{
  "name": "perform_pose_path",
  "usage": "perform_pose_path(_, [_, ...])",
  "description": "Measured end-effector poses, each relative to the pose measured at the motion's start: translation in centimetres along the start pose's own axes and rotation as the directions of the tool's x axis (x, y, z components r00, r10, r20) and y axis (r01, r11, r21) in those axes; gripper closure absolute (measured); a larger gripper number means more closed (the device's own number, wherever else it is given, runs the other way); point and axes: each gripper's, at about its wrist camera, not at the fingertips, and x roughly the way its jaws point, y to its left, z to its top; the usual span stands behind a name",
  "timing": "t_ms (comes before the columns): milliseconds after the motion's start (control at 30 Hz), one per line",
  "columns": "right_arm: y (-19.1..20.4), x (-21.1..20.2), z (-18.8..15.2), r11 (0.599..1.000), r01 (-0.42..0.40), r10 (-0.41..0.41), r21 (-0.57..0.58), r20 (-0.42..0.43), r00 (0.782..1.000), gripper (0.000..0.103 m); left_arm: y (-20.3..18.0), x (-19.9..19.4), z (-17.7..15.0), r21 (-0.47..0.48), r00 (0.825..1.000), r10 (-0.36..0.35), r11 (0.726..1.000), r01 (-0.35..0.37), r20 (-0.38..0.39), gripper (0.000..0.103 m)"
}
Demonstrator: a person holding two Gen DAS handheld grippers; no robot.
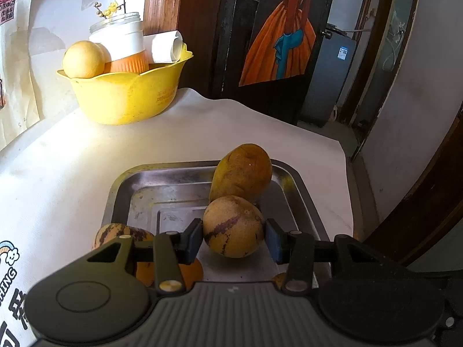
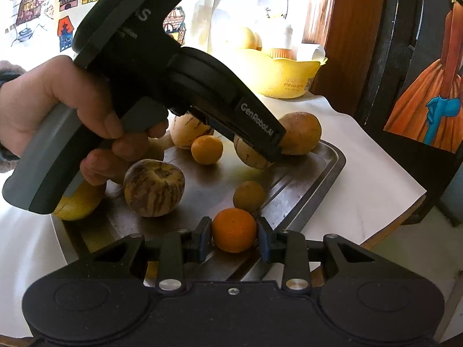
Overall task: Organize fruits
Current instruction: 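Lower the melon onto the tray and open the left tool while the right tool releases the mandarin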
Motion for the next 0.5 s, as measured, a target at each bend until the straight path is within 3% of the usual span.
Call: perform_pose_path(500, [0.16,0.32,-0.30,1.000,0.023,-0.023,0.021,0.015,1.000,0.067,0.50,0.24,-0.06,-0.006,0.999,0.000,1.000,0.000,-0.032,0.051])
